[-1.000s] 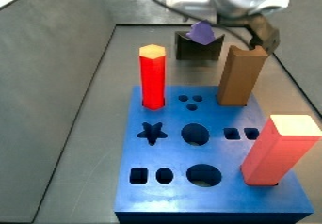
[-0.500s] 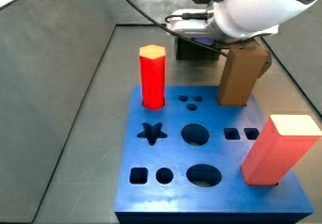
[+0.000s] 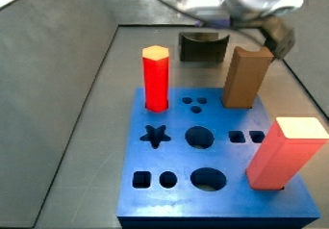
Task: Pick up the 3 prong object. Move up. Rotate the 3 prong object. Place the 3 prong object on the fixture. Regrasp the 3 prong object. Move to above the board. Insert the 3 prong object.
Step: Move to above the board.
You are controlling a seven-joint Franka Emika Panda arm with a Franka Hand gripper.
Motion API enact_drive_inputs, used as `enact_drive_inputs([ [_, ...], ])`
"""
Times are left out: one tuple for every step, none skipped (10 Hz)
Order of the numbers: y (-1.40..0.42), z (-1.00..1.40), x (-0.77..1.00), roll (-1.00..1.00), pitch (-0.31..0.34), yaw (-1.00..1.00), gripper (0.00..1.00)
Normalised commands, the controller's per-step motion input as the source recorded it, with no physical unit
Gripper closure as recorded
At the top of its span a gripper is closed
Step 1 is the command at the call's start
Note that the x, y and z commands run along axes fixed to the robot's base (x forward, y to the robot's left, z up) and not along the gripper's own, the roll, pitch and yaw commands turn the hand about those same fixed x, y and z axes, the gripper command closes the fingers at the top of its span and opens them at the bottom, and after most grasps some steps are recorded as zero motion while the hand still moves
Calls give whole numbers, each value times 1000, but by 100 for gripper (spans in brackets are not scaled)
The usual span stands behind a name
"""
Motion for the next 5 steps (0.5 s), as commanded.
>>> enact_drive_inputs([
  [32, 1000, 128, -93, -64, -63, 100],
  [29, 1000, 118, -77, -26, -75, 100],
  [29, 1000, 111, -70, 5, -78, 100],
  [28, 1000, 103, -67, 37, -72, 100],
  [26, 1000, 95, -61, 72, -53, 100],
])
